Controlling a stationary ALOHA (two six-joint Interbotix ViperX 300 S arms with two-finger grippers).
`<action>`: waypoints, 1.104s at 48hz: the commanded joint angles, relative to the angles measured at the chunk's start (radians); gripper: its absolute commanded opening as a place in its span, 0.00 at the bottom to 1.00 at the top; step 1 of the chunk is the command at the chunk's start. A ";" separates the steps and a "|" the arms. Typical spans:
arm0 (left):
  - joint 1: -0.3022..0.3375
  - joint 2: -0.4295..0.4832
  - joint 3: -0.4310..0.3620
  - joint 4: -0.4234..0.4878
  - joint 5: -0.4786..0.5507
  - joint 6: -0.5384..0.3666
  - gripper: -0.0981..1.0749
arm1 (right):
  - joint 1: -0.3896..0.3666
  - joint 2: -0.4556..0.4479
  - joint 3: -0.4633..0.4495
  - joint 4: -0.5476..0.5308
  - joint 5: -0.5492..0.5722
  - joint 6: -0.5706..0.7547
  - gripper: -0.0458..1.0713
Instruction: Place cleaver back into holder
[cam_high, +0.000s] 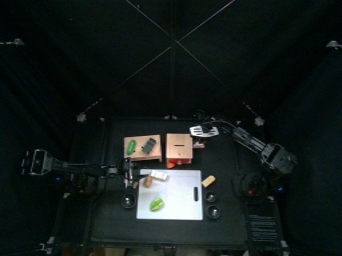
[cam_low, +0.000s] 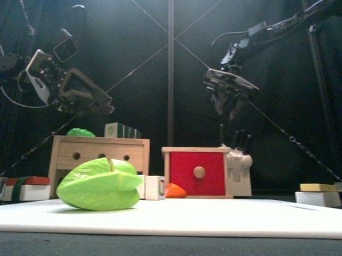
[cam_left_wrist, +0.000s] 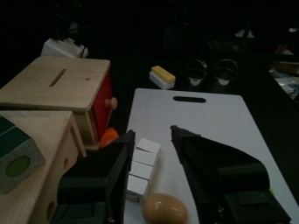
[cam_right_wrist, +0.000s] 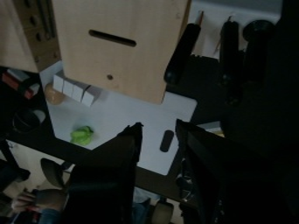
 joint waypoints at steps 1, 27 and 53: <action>-0.003 -0.002 -0.009 -0.003 -0.005 0.000 0.76 | 0.060 -0.110 0.078 0.000 -0.069 -0.026 0.72; -0.006 0.005 -0.040 0.003 0.006 0.005 0.76 | 0.325 -0.494 0.655 -0.201 -0.963 -0.034 0.71; 0.002 0.196 -0.173 0.021 0.006 0.002 0.76 | 0.413 -0.365 0.736 -0.505 -1.026 -0.031 0.71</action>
